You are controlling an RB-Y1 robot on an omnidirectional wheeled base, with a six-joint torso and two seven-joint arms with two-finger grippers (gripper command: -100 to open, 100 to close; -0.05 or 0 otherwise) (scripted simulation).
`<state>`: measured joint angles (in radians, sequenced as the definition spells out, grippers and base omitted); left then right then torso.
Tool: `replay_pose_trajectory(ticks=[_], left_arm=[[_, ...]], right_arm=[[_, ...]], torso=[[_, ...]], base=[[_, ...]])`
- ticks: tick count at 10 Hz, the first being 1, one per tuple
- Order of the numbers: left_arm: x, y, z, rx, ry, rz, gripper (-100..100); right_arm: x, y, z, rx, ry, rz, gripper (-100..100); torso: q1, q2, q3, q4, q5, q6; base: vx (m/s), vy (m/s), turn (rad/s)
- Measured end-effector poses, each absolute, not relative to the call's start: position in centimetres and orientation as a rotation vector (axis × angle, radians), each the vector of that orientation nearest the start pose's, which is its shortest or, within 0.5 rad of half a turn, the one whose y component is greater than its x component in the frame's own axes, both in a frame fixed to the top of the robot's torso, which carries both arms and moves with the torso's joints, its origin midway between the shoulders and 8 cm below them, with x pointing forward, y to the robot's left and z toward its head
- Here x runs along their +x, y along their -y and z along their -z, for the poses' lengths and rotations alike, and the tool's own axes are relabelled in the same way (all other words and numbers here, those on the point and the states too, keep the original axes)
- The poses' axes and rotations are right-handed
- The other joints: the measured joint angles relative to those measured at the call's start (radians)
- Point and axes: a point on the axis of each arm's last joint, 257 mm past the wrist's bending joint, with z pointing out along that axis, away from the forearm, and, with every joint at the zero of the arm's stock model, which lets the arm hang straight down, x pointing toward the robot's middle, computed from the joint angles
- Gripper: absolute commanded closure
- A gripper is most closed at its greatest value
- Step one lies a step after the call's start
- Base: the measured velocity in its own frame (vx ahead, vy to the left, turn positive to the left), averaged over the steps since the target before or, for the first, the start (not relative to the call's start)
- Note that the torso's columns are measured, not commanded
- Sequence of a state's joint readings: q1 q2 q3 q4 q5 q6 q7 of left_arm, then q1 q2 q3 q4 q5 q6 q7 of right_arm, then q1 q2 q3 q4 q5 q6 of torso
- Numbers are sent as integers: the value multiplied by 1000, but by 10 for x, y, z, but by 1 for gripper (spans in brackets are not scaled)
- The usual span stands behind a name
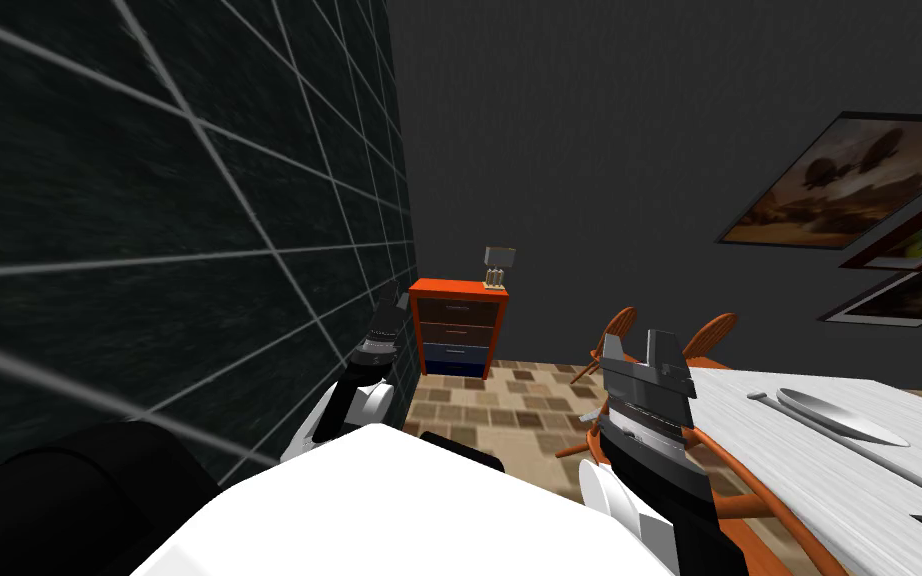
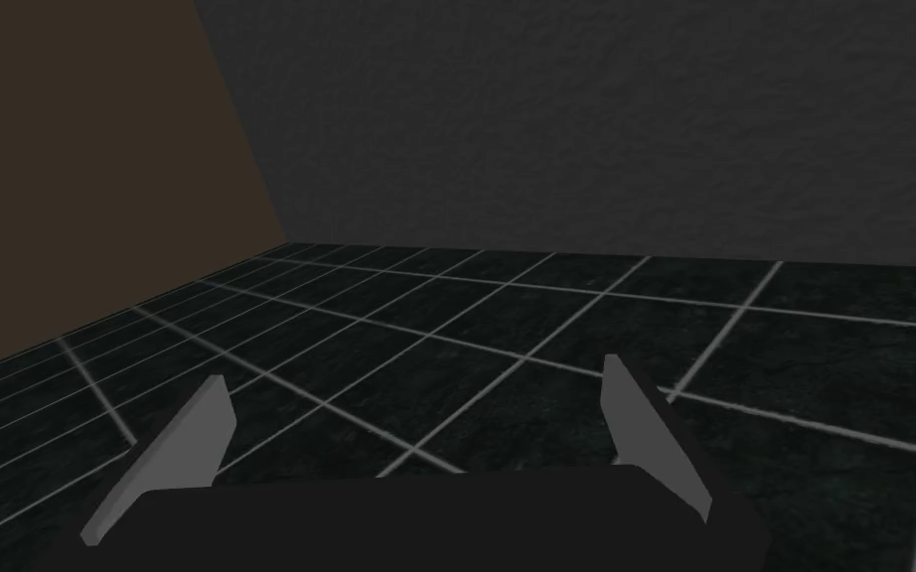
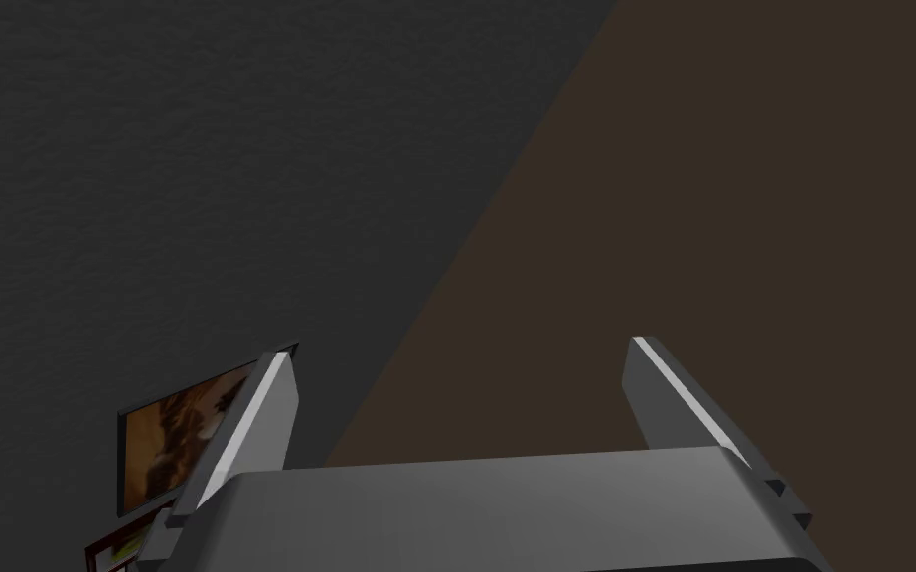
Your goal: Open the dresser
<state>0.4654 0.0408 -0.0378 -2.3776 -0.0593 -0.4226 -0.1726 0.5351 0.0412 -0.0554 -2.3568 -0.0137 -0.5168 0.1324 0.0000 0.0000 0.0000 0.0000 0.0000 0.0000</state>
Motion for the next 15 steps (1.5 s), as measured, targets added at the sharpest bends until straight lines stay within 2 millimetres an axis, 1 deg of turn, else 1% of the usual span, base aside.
replay_pose_trajectory(ticks=[1,2,9,10,11,12,15], left_arm=[[341,-250,-63,-489,-675,1162,0],[341,-250,-63,-489,-675,1162,0],[340,-250,-63,-489,-675,1162,0],[340,-250,-63,-489,-675,1162,-100],[344,-249,-58,-480,-695,1160,-100],[349,-248,-48,-472,-724,1158,-100],[361,-248,-22,-468,-780,1149,-100]], right_arm=[[318,302,-51,589,-559,-1128,0],[318,302,-51,589,-559,-1128,0],[317,302,-51,589,-559,-1128,0],[317,302,-51,589,-559,-1128,0],[318,302,-51,589,-559,-1128,0],[318,302,-51,589,-559,-1128,0],[318,302,-51,589,-559,-1128,0]], torso=[[0,41,-82,41,0,0],[0,104,-209,105,0,0],[0,618,-1234,617,0,0],[0,691,-1382,691,0,0],[0,724,-1452,724,0,0],[0,732,-1472,733,0,0],[0,738,-1476,738,0,0]], base=[[0,0,0],[0,0,0],[0,0,0],[30,-2,1],[64,-7,1],[76,-7,2],[72,-6,1]])
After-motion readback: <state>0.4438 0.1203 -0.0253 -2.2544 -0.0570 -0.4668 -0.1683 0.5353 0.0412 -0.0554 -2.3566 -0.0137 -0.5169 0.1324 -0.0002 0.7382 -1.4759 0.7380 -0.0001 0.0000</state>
